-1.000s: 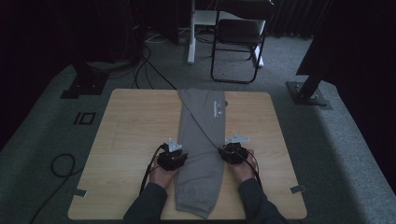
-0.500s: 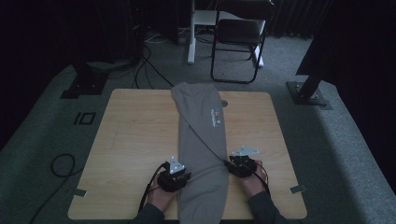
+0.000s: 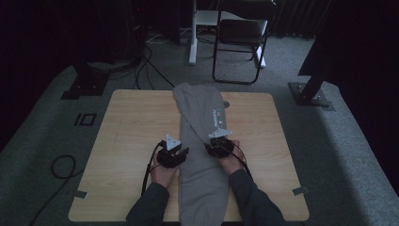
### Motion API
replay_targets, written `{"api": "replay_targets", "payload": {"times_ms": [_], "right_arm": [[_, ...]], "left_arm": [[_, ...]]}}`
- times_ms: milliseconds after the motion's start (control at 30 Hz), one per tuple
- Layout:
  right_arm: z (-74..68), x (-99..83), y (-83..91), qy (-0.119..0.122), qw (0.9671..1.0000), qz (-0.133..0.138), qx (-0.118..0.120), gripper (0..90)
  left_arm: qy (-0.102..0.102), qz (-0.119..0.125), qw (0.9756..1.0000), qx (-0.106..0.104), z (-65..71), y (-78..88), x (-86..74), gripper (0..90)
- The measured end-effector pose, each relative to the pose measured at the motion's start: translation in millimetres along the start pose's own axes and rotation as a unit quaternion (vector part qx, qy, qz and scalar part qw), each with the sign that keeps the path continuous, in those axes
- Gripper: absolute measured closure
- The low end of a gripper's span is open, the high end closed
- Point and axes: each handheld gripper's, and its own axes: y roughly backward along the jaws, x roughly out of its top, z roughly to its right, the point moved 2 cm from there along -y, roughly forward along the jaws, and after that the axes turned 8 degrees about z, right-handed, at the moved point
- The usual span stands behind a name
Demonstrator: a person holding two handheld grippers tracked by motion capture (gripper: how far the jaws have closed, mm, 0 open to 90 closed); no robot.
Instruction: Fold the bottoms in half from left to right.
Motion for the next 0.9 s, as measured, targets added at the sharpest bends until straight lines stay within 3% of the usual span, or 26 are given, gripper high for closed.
{"api": "replay_targets", "payload": {"times_ms": [133, 200, 233, 267, 300, 333, 400, 433, 567, 667, 833, 900], "right_arm": [[3.3, 2.7, -17.5, 0.001, 0.9997, -0.022, -0.005, 62.0], [7.4, 4.0, -18.7, -0.01, 0.9997, -0.023, -0.005, 73.1], [7.4, 4.0, -18.7, -0.01, 0.9997, -0.023, -0.005, 73.1], [10.1, 4.3, -17.4, -0.004, 0.9995, -0.027, -0.018, 80.1], [17.6, 4.0, -12.2, -0.015, 0.9992, -0.021, -0.03, 87.8], [23.1, 3.2, -8.0, -0.025, 0.9989, -0.016, -0.037, 89.1], [35.7, 0.0, 0.8, -0.049, 0.9976, -0.005, -0.05, 89.4], [35.7, 0.0, 0.8, -0.049, 0.9976, -0.005, -0.05, 89.4], [60.8, -16.1, 12.3, -0.087, 0.9944, -0.006, -0.059, 89.0], [64.7, -24.4, 12.3, -0.084, 0.9943, -0.015, -0.063, 87.8], [70.9, -30.2, 16.3, -0.099, 0.9914, -0.016, -0.085, 79.8], [71.5, -29.9, 16.8, -0.091, 0.9913, -0.025, -0.092, 75.9]], "left_arm": [[-0.004, -0.016, 0.9999, -0.006, 2.8, -9.3, -3.0, 61.5], [-0.005, -0.02, 0.9998, -0.007, 3.7, -11.1, -4.3, 61.5], [-0.007, -0.025, 0.9996, -0.008, 4.3, -12.5, -5.6, 61.5], [-0.009, -0.029, 0.9995, -0.009, 4.9, -13.5, -6.8, 61.5], [-0.014, -0.036, 0.9992, -0.009, 5.5, -15.1, -9.0, 61.6], [-0.015, -0.039, 0.9991, -0.009, 5.6, -15.8, -10.2, 61.6], [-0.014, -0.041, 0.999, -0.01, 5.5, -16.3, -11.5, 61.7], [-0.011, -0.04, 0.9991, -0.011, 5.3, -16.7, -12.8, 61.7], [-0.008, -0.041, 0.999, -0.014, 4.9, -16.1, -14.1, 62.8], [-0.019, -0.046, 0.9987, -0.014, 6.2, -16.3, -15.7, 62.5], [-0.015, -0.044, 0.9988, -0.014, 5.0, -16.5, -15.2, 61.9], [-0.013, -0.038, 0.9991, -0.011, 2.7, -16.5, -13.0, 61.2]]}}
